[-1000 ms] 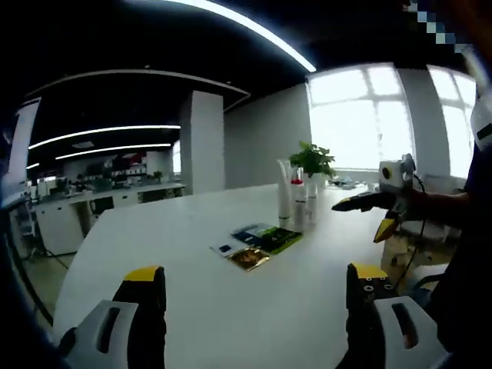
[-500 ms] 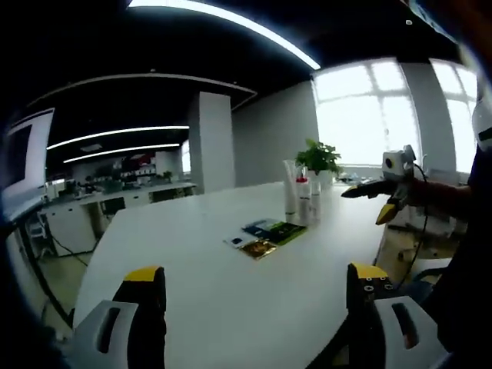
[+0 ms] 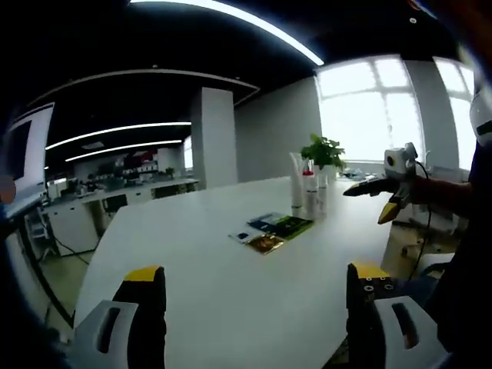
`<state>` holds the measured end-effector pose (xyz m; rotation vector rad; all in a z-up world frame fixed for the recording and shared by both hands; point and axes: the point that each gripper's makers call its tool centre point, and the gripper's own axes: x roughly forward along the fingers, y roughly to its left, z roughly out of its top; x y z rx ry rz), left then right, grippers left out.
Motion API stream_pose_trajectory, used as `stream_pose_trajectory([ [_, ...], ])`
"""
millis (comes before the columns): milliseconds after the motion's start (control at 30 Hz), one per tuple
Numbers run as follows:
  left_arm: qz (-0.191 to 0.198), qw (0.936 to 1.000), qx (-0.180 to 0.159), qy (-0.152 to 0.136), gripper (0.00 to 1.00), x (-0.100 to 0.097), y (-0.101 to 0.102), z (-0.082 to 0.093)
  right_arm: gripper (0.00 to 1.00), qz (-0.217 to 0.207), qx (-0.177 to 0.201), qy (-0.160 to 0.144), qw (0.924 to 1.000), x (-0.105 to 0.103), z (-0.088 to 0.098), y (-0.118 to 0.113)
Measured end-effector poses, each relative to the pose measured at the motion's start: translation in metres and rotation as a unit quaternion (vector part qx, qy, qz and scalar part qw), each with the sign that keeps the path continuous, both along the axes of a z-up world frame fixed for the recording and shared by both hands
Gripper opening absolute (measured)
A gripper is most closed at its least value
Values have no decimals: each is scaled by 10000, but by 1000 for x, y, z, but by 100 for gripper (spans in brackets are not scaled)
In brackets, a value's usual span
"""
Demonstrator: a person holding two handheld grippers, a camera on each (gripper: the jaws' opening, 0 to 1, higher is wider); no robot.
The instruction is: Arrange the skincare products in the storage area until every visible bottle or jar stands upright without overlapping.
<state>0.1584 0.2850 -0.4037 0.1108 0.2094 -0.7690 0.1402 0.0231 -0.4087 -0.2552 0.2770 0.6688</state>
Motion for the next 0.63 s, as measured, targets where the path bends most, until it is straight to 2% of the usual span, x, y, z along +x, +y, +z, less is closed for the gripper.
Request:
stream_pose_trajectory([
  [633, 53, 9999, -55, -105, 100, -3, 3, 11, 100, 33, -37, -113, 9999, -6, 9, 6],
])
